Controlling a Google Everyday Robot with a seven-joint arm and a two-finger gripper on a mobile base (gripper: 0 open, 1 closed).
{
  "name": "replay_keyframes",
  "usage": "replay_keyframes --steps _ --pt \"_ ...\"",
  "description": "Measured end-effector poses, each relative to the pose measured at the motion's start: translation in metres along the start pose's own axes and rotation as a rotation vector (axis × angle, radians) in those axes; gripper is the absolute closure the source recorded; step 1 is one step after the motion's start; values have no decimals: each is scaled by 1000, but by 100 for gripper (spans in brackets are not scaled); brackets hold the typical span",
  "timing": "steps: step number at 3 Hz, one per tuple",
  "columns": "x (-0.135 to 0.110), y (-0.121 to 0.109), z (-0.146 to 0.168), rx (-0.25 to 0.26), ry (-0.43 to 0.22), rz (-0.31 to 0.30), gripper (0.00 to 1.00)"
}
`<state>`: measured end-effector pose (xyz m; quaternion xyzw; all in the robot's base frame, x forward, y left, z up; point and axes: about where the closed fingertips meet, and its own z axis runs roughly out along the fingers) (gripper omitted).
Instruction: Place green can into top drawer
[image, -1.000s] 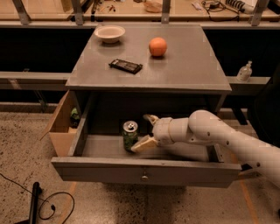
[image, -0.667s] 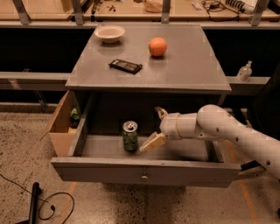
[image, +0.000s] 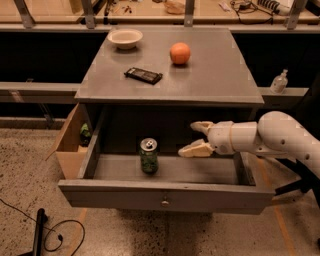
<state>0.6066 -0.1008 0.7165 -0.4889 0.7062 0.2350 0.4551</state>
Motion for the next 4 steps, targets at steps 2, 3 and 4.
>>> replay_keyframes --steps 2,3,4 --pt "-49 -13 -98 42 -135 85 80" --pt "-115 -36 -130 166 -286 38 98" --pt "-112 -34 -126 155 -277 40 78"
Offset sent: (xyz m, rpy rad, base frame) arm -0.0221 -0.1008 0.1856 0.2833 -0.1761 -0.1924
